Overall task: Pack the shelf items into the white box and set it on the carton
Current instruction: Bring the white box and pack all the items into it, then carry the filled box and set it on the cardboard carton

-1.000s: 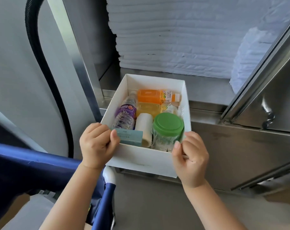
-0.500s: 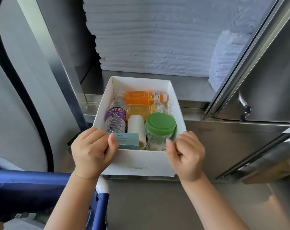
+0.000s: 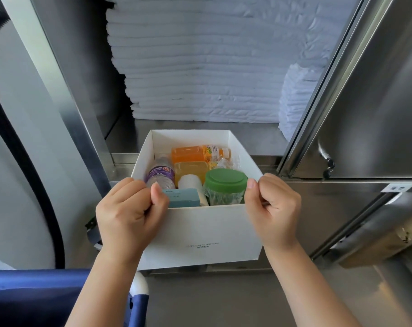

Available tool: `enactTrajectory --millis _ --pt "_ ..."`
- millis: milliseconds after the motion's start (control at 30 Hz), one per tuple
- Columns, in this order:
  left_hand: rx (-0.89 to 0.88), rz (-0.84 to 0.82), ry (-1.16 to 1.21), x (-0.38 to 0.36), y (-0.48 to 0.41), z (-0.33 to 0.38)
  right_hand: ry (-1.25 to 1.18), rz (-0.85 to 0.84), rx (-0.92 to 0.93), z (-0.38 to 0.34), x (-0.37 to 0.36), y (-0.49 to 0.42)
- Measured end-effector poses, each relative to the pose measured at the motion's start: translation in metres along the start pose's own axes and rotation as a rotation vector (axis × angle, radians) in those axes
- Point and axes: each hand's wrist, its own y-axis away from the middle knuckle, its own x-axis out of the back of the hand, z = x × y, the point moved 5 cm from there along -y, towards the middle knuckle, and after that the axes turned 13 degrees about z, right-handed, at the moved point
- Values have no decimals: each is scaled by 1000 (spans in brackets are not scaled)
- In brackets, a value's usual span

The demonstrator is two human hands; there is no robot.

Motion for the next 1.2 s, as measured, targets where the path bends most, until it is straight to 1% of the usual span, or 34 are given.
enactTrajectory --millis 267,500,633,867,1100,1200 --pt "21 -18 15 -2 -6 35 -12 20 -54 -3 35 -11" --pt "14 -40 30 -6 -10 103 14 43 -106 -3 105 -20" --pt "6 -49 58 -13 -9 161 44 57 -109 -3 165 -29" --pt "0 -47 169 -40 1 280 151 111 -93 1 296 -47" --pt "6 -79 395 -91 12 395 328 190 -84 13 428 -65" --pt "-16 -99 514 -118 13 443 374 238 -116 23 478 -72"
